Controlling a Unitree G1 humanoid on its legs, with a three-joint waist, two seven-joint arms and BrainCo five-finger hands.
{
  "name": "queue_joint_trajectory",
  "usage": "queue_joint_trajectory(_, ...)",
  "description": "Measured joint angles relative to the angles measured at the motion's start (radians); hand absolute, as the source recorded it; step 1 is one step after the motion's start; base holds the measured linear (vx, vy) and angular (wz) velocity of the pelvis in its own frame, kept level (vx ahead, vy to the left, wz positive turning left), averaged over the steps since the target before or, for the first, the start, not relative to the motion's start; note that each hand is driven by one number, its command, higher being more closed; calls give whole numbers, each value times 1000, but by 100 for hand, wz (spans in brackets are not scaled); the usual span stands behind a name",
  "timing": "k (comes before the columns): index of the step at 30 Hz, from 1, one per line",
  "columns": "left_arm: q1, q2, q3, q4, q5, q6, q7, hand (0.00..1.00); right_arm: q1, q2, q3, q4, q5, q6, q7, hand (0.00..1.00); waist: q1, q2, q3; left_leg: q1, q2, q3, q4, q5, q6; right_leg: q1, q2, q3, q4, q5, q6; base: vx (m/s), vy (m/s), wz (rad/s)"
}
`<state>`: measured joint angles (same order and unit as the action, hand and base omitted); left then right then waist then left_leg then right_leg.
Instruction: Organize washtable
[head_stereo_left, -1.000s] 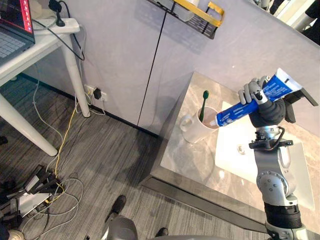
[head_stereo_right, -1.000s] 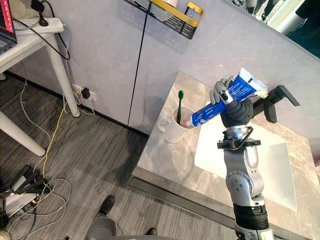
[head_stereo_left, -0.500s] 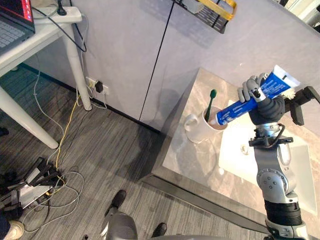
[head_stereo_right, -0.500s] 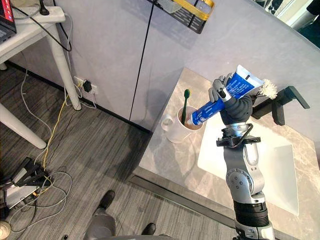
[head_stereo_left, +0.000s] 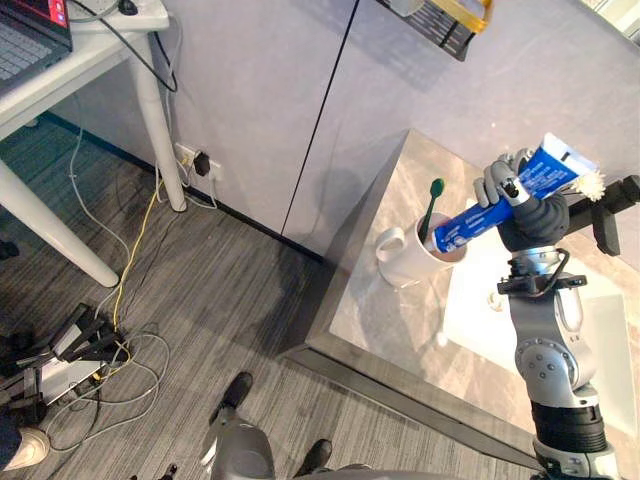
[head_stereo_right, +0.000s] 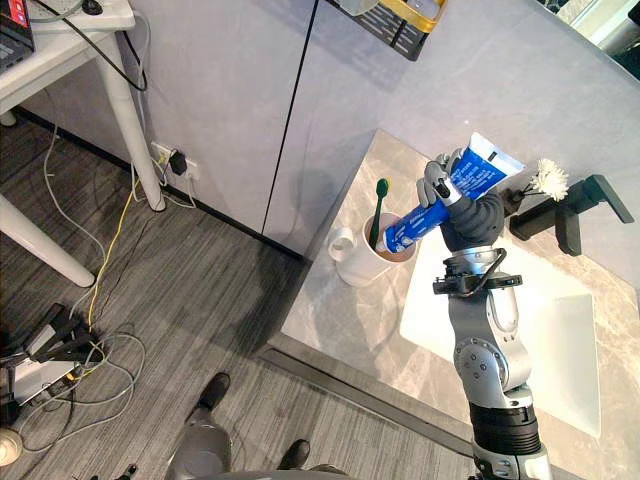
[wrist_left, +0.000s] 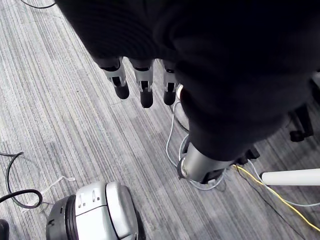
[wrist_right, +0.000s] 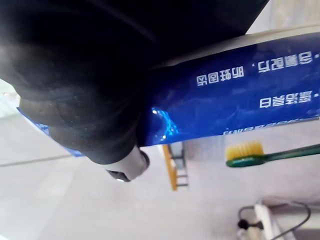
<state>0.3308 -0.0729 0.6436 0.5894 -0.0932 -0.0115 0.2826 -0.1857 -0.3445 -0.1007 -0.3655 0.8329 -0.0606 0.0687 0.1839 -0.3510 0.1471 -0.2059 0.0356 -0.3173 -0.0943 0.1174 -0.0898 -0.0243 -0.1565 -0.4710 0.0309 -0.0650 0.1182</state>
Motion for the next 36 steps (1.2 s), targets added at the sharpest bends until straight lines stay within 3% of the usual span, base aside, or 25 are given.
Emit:
queue_joint_trajectory(15,0,0,-3,0,-12,0,0,0,3,0,0,-13,-52,0,0,100,21,-1,0,-18,-3,-34,0,2,-1,0,3,-25,0,0,0,-4,7,6)
queue_joint_trajectory(28,-9,3,-11,0,-11,-1,1,0,2,-20,0,-63,-50,-8,5,100,20,-1,1,-19,-5,-41,1,2,-2,3,3,-33,1,-2,2,-2,1,1)
queue_joint_trajectory(36,-10,23,-25,2,-10,-4,1,0,40,-20,0,-95,-50,-12,24,100,18,-15,12,-24,-12,-53,1,3,-3,4,-1,-47,1,-4,6,-6,4,3)
